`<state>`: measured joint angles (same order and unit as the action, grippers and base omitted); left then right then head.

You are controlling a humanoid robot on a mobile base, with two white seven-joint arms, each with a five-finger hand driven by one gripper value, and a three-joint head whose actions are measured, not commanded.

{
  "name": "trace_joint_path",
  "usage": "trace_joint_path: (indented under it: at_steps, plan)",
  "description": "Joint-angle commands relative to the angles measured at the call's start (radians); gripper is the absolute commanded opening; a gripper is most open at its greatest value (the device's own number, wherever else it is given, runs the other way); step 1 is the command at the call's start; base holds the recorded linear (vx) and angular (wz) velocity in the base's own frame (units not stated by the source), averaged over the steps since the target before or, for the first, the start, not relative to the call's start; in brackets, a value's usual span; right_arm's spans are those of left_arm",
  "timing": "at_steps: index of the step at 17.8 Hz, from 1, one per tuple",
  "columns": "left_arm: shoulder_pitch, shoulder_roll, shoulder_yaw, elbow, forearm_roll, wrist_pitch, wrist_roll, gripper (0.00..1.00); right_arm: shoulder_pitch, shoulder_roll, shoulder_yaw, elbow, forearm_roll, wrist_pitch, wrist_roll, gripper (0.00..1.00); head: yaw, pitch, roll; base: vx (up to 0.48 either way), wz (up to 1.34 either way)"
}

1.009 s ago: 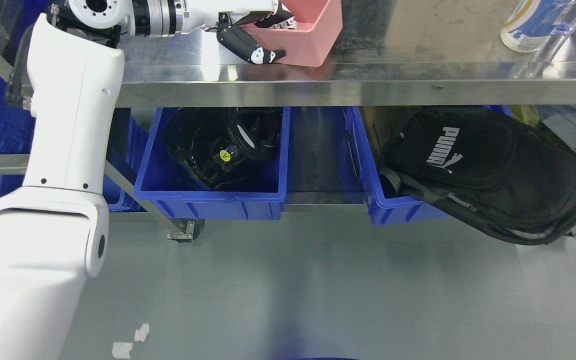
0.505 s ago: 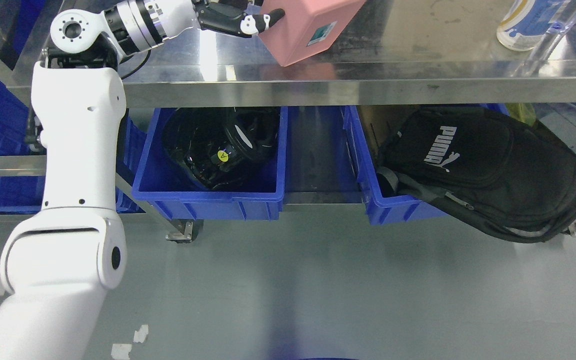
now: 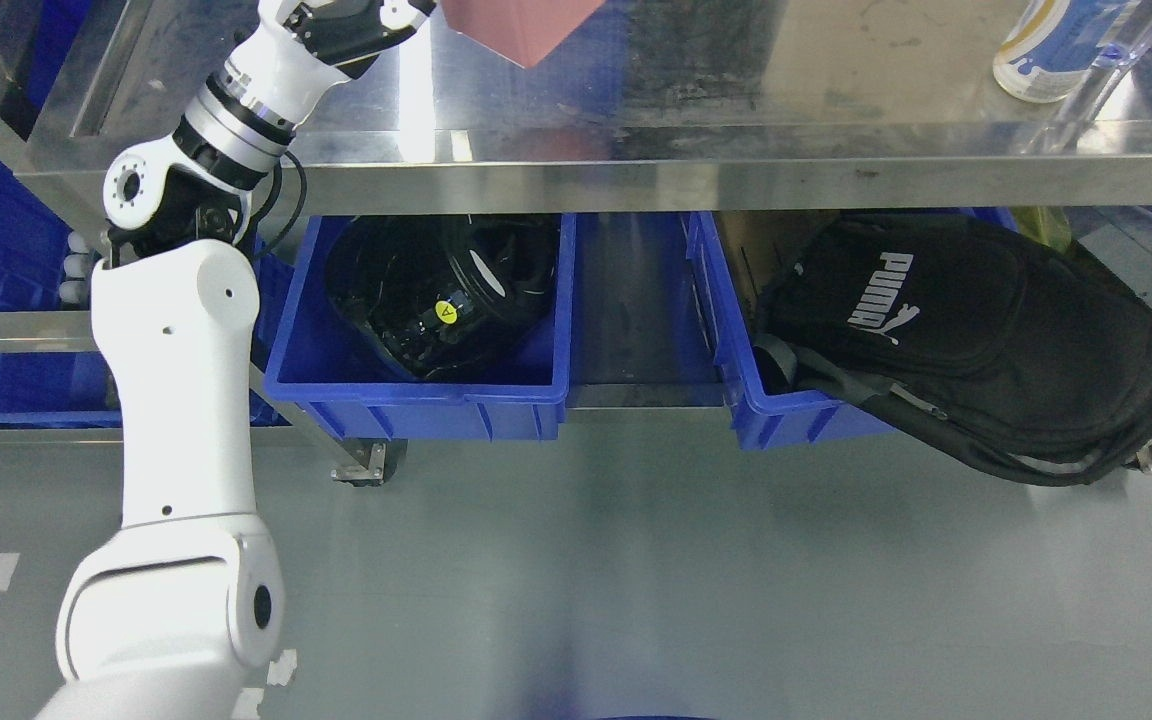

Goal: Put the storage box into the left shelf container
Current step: 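Lift the pink box off the table with the left hand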

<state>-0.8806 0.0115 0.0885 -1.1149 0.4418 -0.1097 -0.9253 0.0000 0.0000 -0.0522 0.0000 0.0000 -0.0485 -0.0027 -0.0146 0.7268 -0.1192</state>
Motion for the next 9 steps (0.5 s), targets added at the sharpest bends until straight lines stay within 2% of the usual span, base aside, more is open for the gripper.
trace_joint_path:
  at_steps: [1, 2, 4, 6, 7, 9]
  plan:
    - [0.239, 0.006, -0.12, -0.495, 0.098, -0.089, 0.363, 0.01, -0.005, -0.017, 0.0, -0.017, -0.021, -0.001, 0.0, 1.0, 0.0, 0.0, 0.0, 0.0, 0.0]
    - [0.305, 0.006, -0.204, -0.538, 0.098, -0.129, 0.496, 0.01, -0.005, -0.017, 0.0, -0.017, -0.021, -0.002, 0.0, 1.0, 0.0, 0.0, 0.0, 0.0, 0.0]
    - [0.409, 0.006, -0.324, -0.565, 0.092, -0.239, 0.551, 0.01, -0.005, -0.017, 0.0, -0.017, -0.021, -0.001, 0.001, 1.0, 0.0, 0.0, 0.0, 0.0, 0.0]
    - [0.488, 0.006, -0.371, -0.565, 0.09, -0.318, 0.609, 0.02, -0.005, -0.017, 0.0, -0.017, -0.021, -0.001, 0.001, 1.0, 0.0, 0.0, 0.0, 0.0, 0.01]
    - [0.512, 0.006, -0.377, -0.565, 0.092, -0.335, 0.682, 0.02, -0.005, -0.017, 0.0, -0.017, -0.021, -0.002, 0.001, 1.0, 0.0, 0.0, 0.0, 0.017, 0.18]
    - [0.522, 0.006, -0.38, -0.565, 0.092, -0.34, 0.698, 0.02, -0.005, -0.017, 0.0, -0.017, -0.021, -0.001, 0.001, 1.0, 0.0, 0.0, 0.0, 0.021, 0.27]
